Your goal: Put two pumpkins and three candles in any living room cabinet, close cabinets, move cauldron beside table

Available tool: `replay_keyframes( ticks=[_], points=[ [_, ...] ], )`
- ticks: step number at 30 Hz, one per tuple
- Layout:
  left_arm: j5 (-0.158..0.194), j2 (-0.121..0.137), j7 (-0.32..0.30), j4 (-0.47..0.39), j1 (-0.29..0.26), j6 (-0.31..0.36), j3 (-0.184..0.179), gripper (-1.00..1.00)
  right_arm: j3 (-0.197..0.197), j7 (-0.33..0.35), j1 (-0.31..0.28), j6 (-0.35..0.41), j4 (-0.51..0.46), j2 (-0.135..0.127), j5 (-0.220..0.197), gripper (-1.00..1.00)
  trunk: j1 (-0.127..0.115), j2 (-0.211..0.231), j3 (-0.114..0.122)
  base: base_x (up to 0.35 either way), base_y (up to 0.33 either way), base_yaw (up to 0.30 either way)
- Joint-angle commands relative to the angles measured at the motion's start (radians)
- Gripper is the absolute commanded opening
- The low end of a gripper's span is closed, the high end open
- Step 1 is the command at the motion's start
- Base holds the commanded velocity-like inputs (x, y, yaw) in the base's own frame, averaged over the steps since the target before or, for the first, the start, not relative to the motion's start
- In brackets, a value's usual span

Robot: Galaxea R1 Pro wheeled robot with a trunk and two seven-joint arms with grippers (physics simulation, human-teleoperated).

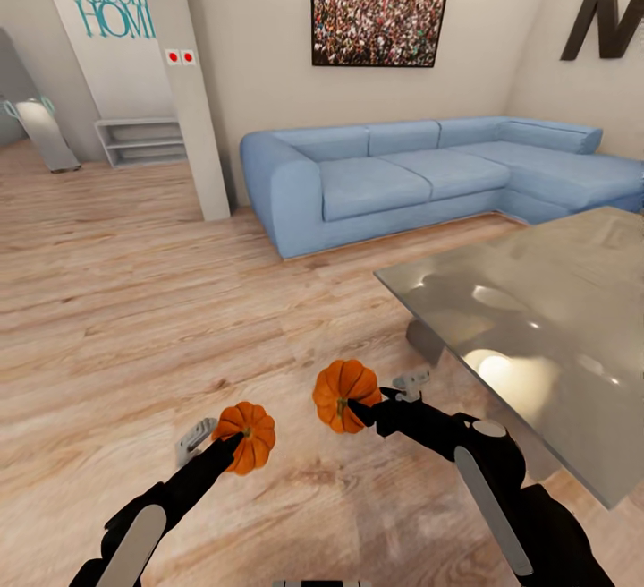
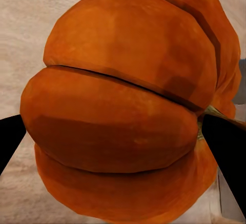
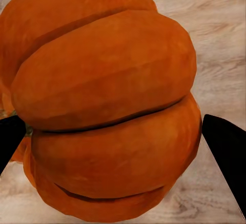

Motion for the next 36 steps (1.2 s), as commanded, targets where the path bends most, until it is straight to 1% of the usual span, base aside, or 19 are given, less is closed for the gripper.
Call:
replay_keyframes(
  ticks=[1,6,11,12,14,15,19,21,23,25,27,30,36],
  points=[
    [0.0,0.0,-0.002,0.002,0.0,0.0,0.0,-1.0,0.0,0.001,-0.003,0.001,0.0,0.0,0.001,-1.0,0.0,0.0,0.004,0.0,0.0,0.0],
    [0.011,-0.002,-0.016,0.005,-0.002,0.013,0.001,-1.0,0.002,0.002,-0.009,0.002,0.0,-0.001,0.0,-1.0,-0.003,0.001,0.023,0.0,0.0,-0.024],
    [0.015,-0.002,-0.02,0.007,-0.003,0.014,0.003,-1.0,0.002,0.003,-0.009,0.001,-0.001,-0.002,0.0,-1.0,-0.005,0.003,0.043,0.0,0.0,-0.181],
    [0.028,-0.002,-0.03,0.018,-0.003,0.014,0.006,-1.0,0.002,0.003,-0.009,0.001,-0.001,-0.002,0.0,-1.0,-0.005,0.003,0.046,0.0,0.0,-0.255],
    [0.08,0.004,-0.084,0.066,-0.006,0.014,0.009,-1.0,0.001,0.017,-0.006,0.002,0.0,-0.004,0.0,-1.0,-0.006,0.003,0.054,0.0,0.0,-0.247],
    [0.094,0.004,-0.098,0.082,-0.008,0.013,0.009,-1.0,0.001,0.031,-0.006,0.002,0.0,-0.005,0.001,-1.0,-0.01,0.01,0.057,0.0,0.0,-0.115],
    [0.106,0.002,-0.113,0.093,-0.011,0.006,0.003,-1.0,-0.002,0.059,-0.006,0.0,-0.001,-0.005,0.0,-1.0,-0.01,0.01,0.057,0.095,-0.017,-0.043],
    [0.102,0.0,-0.118,0.086,-0.009,0.002,0.0,-1.0,-0.003,0.066,-0.008,0.002,-0.001,-0.004,0.0,-1.0,-0.01,0.01,0.057,0.111,-0.026,-0.012],
    [0.086,-0.001,-0.12,0.083,-0.009,0.001,-0.001,-1.0,-0.004,0.069,-0.009,0.002,-0.001,-0.004,0.0,-1.0,-0.01,0.01,0.057,0.043,-0.01,-0.005],
    [0.052,-0.002,-0.123,0.083,-0.008,0.0,-0.001,-1.0,-0.004,0.071,-0.009,0.002,-0.001,-0.004,0.0,-1.0,-0.01,0.01,0.057,-0.027,-0.005,-0.009],
    [0.031,-0.003,-0.124,0.084,-0.008,-0.001,-0.001,-1.0,-0.003,0.071,-0.009,0.002,-0.001,-0.004,0.0,-1.0,-0.01,0.01,0.057,-0.195,-0.002,-0.073],
    [0.022,-0.003,-0.124,0.087,-0.008,-0.001,0.0,-1.0,-0.003,0.072,-0.009,0.002,-0.001,-0.004,0.0,-1.0,-0.01,0.01,0.056,-0.29,-0.001,-0.19],
    [0.018,-0.003,-0.123,0.089,-0.008,-0.001,0.001,-1.0,-0.003,0.072,-0.009,0.002,-0.001,-0.004,0.001,-1.0,-0.01,0.01,0.053,-0.329,0.0,-0.254]
  ],
)
